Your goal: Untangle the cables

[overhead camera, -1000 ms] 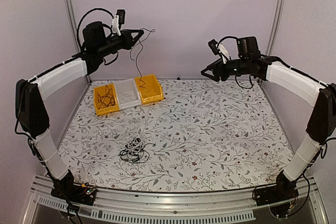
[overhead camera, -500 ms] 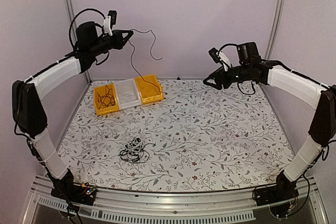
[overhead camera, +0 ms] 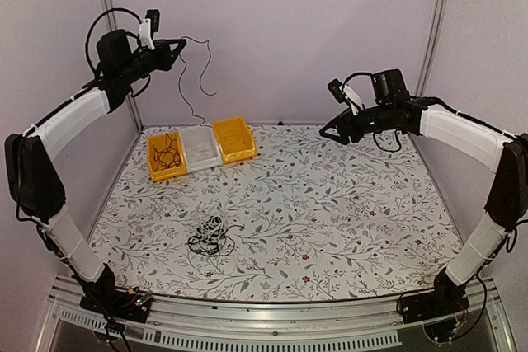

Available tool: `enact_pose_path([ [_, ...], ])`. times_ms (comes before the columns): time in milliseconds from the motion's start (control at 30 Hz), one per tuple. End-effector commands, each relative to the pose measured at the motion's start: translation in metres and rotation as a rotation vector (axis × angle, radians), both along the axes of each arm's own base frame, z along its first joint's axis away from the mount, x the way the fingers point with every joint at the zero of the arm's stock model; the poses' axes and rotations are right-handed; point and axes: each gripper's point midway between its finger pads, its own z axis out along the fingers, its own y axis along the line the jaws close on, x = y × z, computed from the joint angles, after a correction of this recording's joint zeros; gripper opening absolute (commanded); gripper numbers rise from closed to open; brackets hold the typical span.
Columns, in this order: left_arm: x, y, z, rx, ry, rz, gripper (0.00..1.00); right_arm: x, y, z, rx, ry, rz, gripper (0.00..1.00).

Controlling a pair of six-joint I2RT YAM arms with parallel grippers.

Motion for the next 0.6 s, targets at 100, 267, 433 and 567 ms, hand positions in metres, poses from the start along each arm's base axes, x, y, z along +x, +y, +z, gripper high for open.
enact_pose_path([
  [100, 0.001, 0.02, -0.015, 0.01, 0.021, 0.033, 0.0, -0.006, -0.005, 0.001, 0.002, -0.004, -0.004, 0.59],
  [267, 0.006, 0.024, -0.034, 0.001, 0.062, 0.031, 0.0, -0.008, -0.008, -0.006, -0.015, -0.001, -0.012, 0.59],
  [433, 0.009, 0.03, -0.045, 0.0, 0.087, 0.042, 0.0, -0.009, -0.009, -0.01, -0.018, 0.005, -0.013, 0.59],
  [567, 0.004, 0.033, -0.031, 0.005, 0.055, 0.042, 0.0, -0.008, -0.009, -0.012, -0.02, 0.008, -0.014, 0.59],
])
